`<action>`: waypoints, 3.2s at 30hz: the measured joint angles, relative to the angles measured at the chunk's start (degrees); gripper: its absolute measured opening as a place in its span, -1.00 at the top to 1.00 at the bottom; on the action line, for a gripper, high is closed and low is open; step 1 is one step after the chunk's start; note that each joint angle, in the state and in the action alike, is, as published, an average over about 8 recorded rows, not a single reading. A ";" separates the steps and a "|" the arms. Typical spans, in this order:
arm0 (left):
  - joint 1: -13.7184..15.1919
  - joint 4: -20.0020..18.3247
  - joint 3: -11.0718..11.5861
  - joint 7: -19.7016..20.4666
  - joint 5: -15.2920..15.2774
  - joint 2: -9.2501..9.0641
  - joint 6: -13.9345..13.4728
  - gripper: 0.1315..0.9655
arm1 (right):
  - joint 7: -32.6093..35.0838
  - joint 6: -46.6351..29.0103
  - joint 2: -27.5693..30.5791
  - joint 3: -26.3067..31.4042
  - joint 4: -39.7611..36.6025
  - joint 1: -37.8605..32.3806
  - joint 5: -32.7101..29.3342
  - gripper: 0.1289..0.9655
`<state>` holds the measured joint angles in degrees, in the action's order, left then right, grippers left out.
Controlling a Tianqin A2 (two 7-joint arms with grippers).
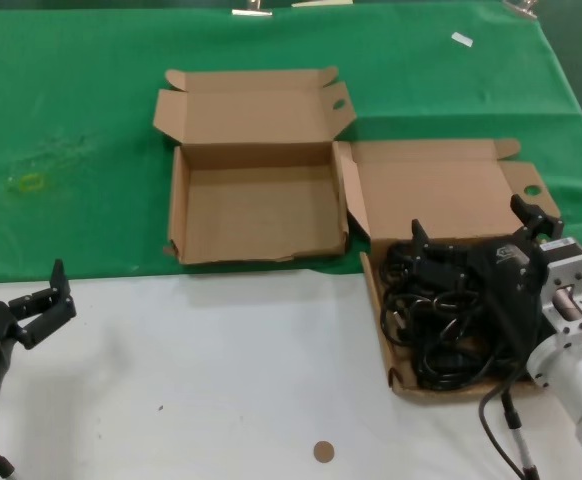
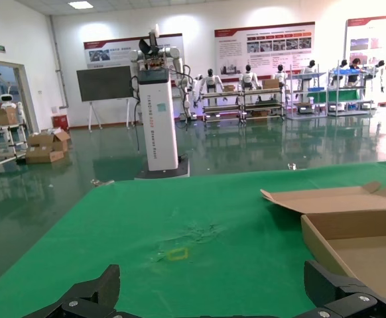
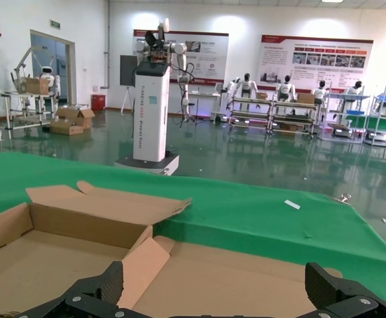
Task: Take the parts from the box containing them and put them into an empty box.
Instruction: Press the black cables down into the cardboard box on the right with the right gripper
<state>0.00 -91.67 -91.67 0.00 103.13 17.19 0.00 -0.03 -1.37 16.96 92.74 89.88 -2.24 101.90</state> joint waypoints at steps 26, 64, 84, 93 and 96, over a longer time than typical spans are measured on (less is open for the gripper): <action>0.00 0.00 0.00 0.00 0.00 0.00 0.00 -0.80 | -0.13 0.53 0.41 0.42 -0.11 0.30 0.18 -1.00; 0.00 0.00 0.00 0.00 0.00 0.00 0.00 0.67 | 4.25 3.94 45.99 36.59 4.28 -16.18 21.77 -1.00; 0.00 0.00 0.00 0.01 -0.01 0.00 0.00 0.97 | -3.77 -24.18 52.11 30.07 1.33 -22.83 3.30 -1.00; 0.00 0.00 0.00 0.05 -0.02 0.00 0.00 0.97 | -2.02 -35.31 50.38 25.15 -0.14 -21.89 0.39 -1.00; 0.00 0.00 0.00 0.04 -0.02 0.00 0.00 0.97 | -0.93 -38.85 49.61 23.97 -0.45 -21.63 -0.33 -1.00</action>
<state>0.00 -91.67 -91.68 0.04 103.11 17.19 0.00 -0.96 -40.22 66.56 116.70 89.43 -23.87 101.57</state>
